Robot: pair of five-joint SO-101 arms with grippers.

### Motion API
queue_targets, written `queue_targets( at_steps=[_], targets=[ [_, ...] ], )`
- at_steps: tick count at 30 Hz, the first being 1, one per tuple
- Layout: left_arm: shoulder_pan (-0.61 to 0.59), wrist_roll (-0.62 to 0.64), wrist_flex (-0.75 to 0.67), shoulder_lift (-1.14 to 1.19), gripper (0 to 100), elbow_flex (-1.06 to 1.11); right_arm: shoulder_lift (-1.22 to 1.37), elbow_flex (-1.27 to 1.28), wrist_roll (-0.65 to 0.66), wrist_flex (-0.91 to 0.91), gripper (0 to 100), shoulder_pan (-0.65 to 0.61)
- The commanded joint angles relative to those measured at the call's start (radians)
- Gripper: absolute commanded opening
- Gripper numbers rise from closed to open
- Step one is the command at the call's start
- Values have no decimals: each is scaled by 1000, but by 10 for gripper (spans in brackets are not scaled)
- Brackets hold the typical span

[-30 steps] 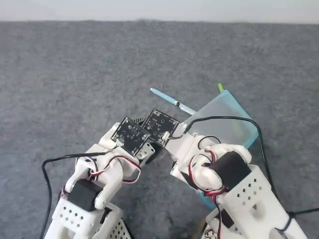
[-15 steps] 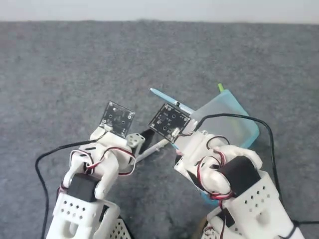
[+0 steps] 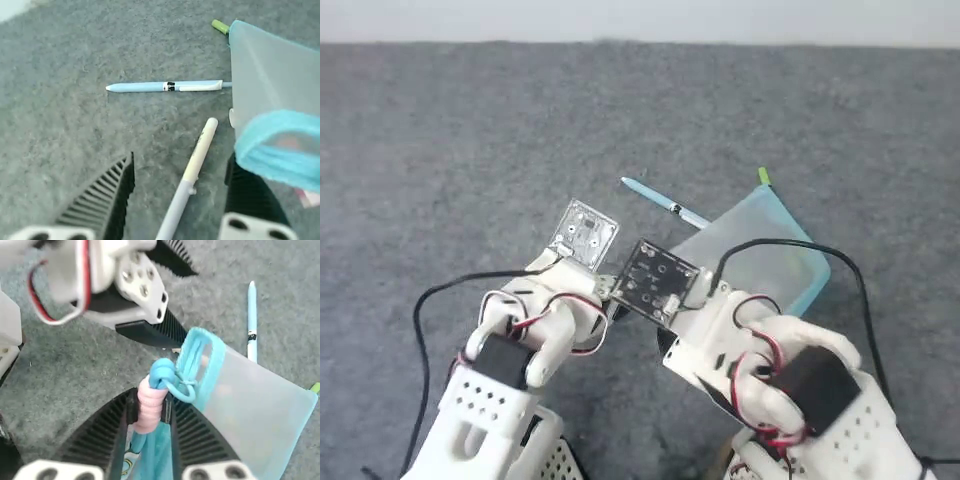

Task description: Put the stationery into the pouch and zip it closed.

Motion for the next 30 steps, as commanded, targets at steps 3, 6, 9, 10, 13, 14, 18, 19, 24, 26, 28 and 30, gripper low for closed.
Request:
queue_targets(
  at_steps=[3,6,9,10,13,14,18,19,24,26,28,30],
  targets=[
    [9,11,-8,-8,283,-62,-27,-11,3,-21,6,-15],
    [6,11,57,-60,283,-99,8,0,5,-22,6,-12],
    [3,11,138,-129,283,-139,53,2,5,-30,6,-13],
    [3,11,153,-149,283,-145,61,-3,5,-31,6,-15],
    [3,9,169,-181,283,-147,62,0,5,-45,6,-15],
    [6,9,169,-181,283,-147,62,0,5,-45,6,-15],
    [3,-9,186,-187,281,-159,71,2,5,-45,6,-13],
    [5,-9,190,-187,281,-163,73,3,5,-48,6,-13],
    [3,-9,198,-187,280,-173,73,3,5,-48,6,-12],
    [3,-9,198,-187,280,-173,74,3,5,-48,6,-15],
    [3,-8,198,-187,280,-176,74,3,5,-45,6,-15],
    [5,-6,198,-187,280,-176,74,3,5,-44,6,-15]
  ],
)
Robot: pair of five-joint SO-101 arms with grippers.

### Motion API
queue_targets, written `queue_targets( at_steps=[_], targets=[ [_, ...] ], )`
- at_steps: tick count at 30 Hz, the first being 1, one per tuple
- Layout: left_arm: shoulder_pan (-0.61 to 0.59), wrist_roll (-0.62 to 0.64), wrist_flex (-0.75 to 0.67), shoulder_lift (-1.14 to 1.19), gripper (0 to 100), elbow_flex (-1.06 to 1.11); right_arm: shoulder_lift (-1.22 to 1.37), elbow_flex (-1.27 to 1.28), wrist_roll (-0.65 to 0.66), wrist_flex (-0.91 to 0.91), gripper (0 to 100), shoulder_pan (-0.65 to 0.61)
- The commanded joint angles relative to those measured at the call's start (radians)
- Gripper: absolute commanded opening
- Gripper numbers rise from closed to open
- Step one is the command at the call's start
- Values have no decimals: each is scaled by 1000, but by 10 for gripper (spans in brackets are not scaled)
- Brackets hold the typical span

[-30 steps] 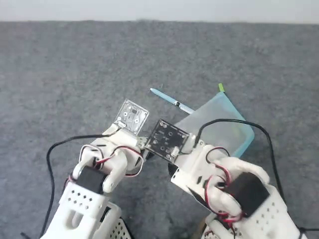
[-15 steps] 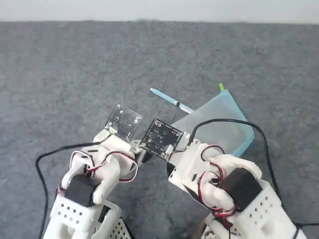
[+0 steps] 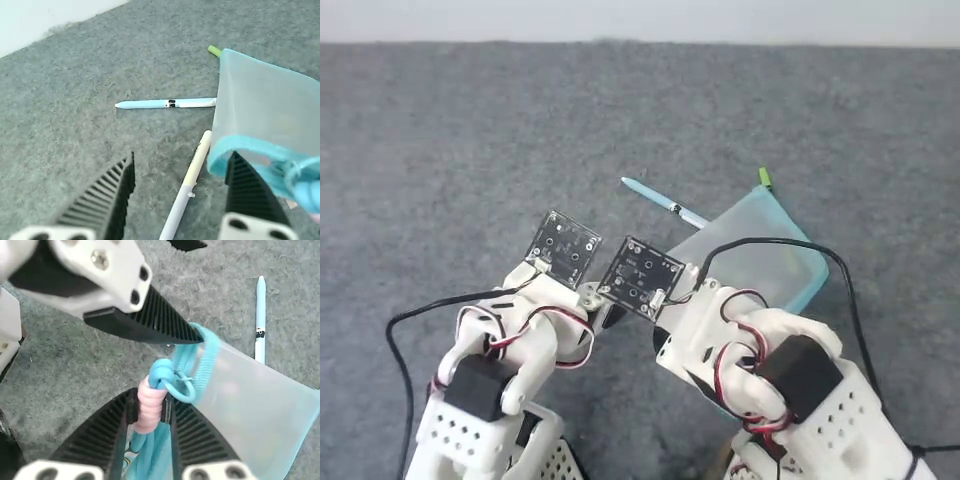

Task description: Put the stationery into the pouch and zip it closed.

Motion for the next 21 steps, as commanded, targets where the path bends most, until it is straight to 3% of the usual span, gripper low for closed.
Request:
queue_targets(
  at_steps=[1,9,17,21],
  targets=[
    [6,-3,2,-20,280,-58,10,-11,5,-24,6,-2],
    [9,-3,-114,-14,280,42,-2,-18,23,-28,6,-114],
    [9,-5,-215,-12,280,122,-2,-35,37,-25,6,-136],
    [9,-3,-287,-12,279,177,-2,-29,46,-18,6,-231]
  ],
)
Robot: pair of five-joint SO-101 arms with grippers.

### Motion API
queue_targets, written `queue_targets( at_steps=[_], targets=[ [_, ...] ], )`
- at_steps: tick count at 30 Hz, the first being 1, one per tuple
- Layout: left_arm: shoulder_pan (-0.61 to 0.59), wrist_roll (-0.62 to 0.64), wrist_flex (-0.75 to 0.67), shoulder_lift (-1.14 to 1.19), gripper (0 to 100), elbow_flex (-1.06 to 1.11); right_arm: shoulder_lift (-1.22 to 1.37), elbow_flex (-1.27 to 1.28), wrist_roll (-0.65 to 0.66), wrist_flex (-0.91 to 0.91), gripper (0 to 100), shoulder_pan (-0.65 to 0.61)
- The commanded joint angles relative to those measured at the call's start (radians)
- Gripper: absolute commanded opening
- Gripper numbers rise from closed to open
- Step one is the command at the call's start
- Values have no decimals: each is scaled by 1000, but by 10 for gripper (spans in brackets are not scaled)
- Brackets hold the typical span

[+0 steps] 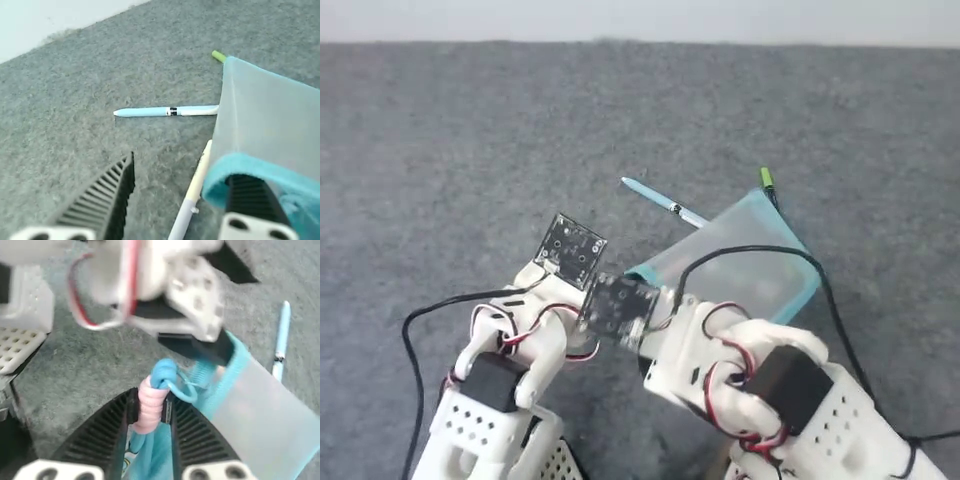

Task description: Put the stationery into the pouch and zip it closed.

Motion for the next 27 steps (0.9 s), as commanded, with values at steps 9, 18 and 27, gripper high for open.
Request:
queue_targets(
  at_steps=[9,18,27],
  targets=[
    [75,-8,-249,-20,51,142,-4,-28,23,-8,6,-61],
    [77,-5,-282,-21,9,162,7,-29,26,24,6,84],
    [-218,61,-336,-21,9,148,7,-34,115,48,6,286]
  ],
)
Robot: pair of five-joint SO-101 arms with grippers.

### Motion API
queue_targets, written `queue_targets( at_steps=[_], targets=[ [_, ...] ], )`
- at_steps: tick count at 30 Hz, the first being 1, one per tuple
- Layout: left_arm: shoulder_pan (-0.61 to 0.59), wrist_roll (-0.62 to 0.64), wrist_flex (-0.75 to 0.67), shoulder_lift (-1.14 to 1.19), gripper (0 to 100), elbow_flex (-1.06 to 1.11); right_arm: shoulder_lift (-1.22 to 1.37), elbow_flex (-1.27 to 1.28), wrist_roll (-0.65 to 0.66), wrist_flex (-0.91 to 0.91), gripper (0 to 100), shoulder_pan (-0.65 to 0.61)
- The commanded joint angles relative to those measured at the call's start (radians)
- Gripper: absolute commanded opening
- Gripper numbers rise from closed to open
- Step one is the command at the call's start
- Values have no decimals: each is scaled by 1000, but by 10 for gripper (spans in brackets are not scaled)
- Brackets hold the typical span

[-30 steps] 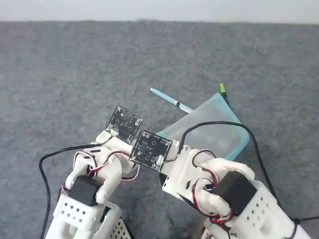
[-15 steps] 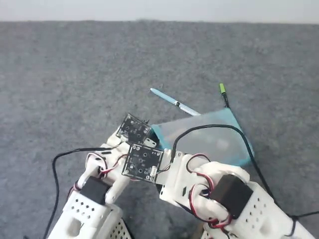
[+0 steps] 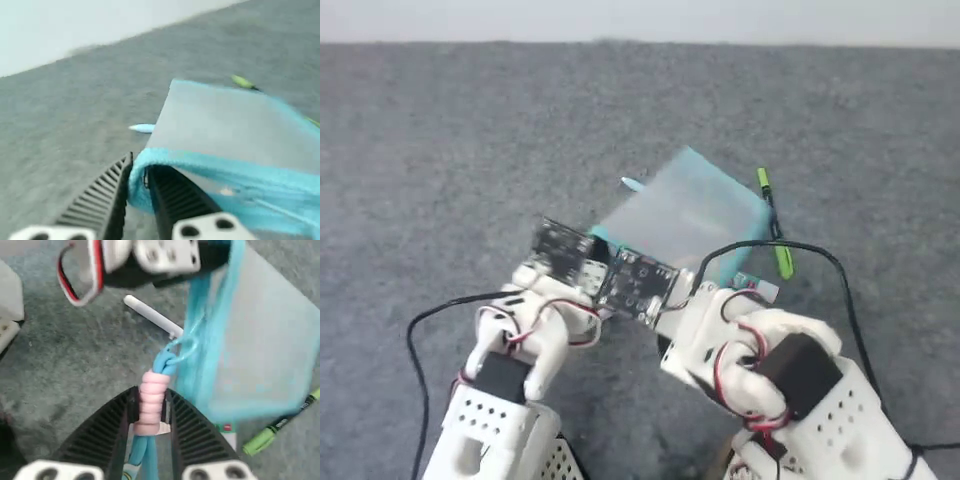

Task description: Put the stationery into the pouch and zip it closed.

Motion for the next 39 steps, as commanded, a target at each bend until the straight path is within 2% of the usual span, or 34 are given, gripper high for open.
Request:
queue_targets(
  at_steps=[1,7,15,19,22,24,30,35,39],
  targets=[
    [-137,21,-44,-20,9,-30,8,-34,58,5,6,120],
    [-161,21,-41,-20,10,-10,79,-35,75,-39,6,243],
    [-158,21,-41,-20,22,22,170,-66,75,-101,6,266],
    [-158,21,-40,-18,133,30,159,-94,74,-71,6,251],
    [-155,21,-41,-20,213,42,134,-89,74,-53,6,179],
    [-155,21,-41,-20,233,45,94,-69,74,-50,6,119],
    [-137,17,-43,-14,233,53,-35,15,74,-47,6,53],
    [6,-48,-46,-17,226,96,-99,63,80,-48,6,53],
    [66,-107,-48,-18,120,104,-127,71,84,-33,6,51]
  ],
)
